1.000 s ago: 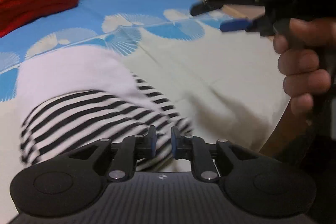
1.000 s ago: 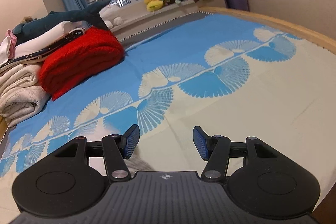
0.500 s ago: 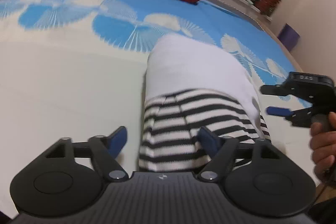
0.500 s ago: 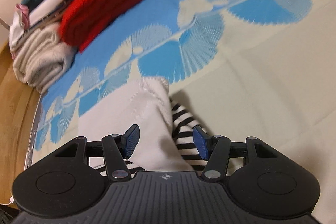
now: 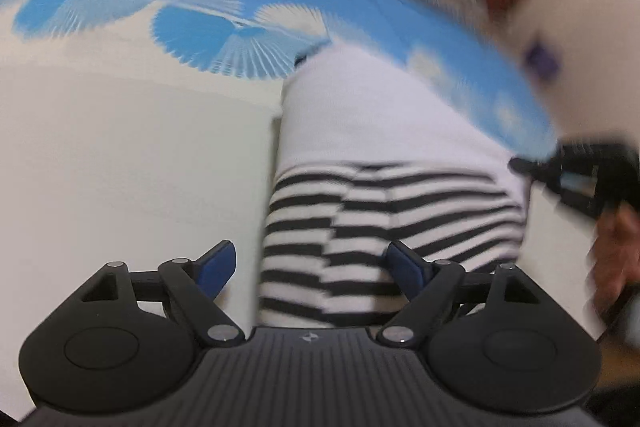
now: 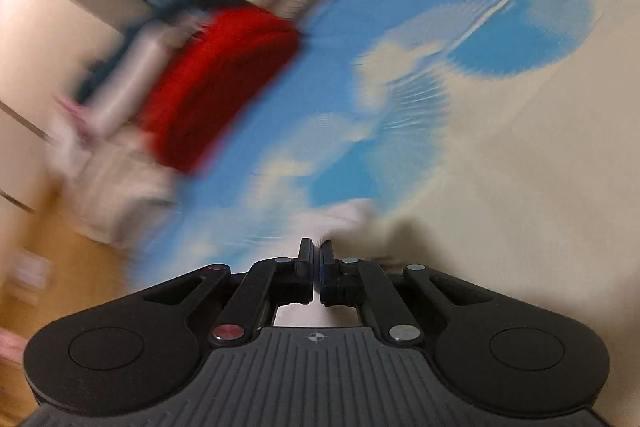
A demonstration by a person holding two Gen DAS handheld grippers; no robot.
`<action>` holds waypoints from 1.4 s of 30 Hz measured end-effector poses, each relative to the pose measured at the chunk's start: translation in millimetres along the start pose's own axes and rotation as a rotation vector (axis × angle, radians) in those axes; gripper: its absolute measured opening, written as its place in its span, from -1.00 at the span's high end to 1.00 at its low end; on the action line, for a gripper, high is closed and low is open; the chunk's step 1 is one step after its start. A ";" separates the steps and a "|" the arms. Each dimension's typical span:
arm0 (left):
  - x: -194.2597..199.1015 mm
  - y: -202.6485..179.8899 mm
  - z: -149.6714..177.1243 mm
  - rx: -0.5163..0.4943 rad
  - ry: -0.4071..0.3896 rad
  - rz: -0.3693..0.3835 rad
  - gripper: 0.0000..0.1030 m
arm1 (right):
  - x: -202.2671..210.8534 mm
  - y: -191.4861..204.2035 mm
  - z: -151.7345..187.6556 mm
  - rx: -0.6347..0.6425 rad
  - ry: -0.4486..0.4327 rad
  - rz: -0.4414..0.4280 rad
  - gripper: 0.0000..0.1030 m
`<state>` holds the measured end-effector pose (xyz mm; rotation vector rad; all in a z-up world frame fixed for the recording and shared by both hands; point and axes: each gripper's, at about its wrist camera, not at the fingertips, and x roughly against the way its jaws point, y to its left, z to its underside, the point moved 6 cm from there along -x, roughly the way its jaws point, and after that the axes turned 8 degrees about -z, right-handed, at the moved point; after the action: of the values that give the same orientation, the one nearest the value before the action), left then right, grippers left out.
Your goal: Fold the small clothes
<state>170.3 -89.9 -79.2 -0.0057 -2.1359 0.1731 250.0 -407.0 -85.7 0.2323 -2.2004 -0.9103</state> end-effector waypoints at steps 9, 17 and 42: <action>-13.8 33.6 21.3 0.017 0.089 -0.074 -0.65 | -26.0 -21.2 23.1 0.014 0.175 0.134 0.88; 18.2 -0.3 -2.8 0.060 -0.022 0.055 -0.59 | -18.8 -26.5 30.7 -0.026 0.241 0.031 0.28; -7.1 20.1 -26.5 0.201 0.007 0.081 -0.88 | 8.6 2.5 36.9 0.245 0.195 0.076 -0.07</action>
<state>195.1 -67.3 -73.6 0.0247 -2.1035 0.4345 218.6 -388.8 -96.9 0.3362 -2.1195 -0.5504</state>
